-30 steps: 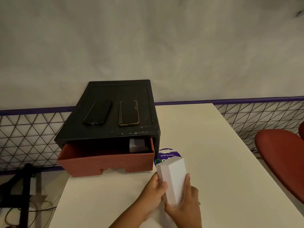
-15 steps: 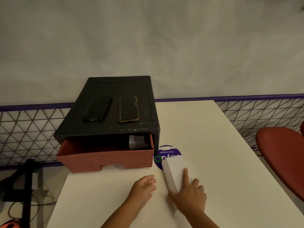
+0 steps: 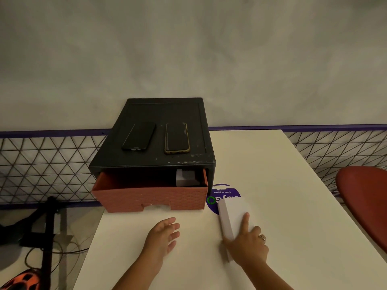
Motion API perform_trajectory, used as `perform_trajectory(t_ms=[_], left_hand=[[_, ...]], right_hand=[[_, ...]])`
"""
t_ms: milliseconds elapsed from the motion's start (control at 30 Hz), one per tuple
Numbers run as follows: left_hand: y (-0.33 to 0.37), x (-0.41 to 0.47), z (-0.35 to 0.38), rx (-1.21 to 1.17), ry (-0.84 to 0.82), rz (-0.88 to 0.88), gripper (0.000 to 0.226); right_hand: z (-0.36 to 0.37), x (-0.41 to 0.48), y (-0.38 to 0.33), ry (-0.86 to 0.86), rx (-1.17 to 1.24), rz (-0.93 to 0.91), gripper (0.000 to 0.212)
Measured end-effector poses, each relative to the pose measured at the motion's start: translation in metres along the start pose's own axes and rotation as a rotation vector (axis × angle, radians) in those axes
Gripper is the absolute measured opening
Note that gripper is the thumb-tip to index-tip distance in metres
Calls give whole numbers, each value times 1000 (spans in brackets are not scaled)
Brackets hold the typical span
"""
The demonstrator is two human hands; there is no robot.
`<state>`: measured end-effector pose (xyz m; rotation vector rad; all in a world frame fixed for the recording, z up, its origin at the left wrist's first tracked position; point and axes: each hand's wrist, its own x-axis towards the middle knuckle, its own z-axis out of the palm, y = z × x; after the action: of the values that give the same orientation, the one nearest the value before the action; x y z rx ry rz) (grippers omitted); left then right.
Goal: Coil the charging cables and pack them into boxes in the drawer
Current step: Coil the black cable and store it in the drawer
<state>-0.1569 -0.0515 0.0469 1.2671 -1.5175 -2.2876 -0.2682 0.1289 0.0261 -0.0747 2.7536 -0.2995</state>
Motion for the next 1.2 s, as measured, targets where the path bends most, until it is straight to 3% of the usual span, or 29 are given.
perform_trajectory(t_ms=[200,300,400,567,767,1200], left_hand=[[13,7,-20,-140,28,6,16],[22,14,-23,-256,35,-6,32],[34,21,-24,-435,35,-53,58],[48,36,-20,-673,64,-79,82],[55,47,-14,-864,160,-37,76],[23,33,-17,-928,114,-28,64]], right_hand=[[-9,6,-4,-71,69,43,107],[-20,11,-13,-70,76,35,101],[-41,17,-27,-2,104,-62,86],[-79,30,-73,143,415,-350,61],[-101,40,-136,163,144,-646,50],[-105,49,-159,192,181,-579,43]])
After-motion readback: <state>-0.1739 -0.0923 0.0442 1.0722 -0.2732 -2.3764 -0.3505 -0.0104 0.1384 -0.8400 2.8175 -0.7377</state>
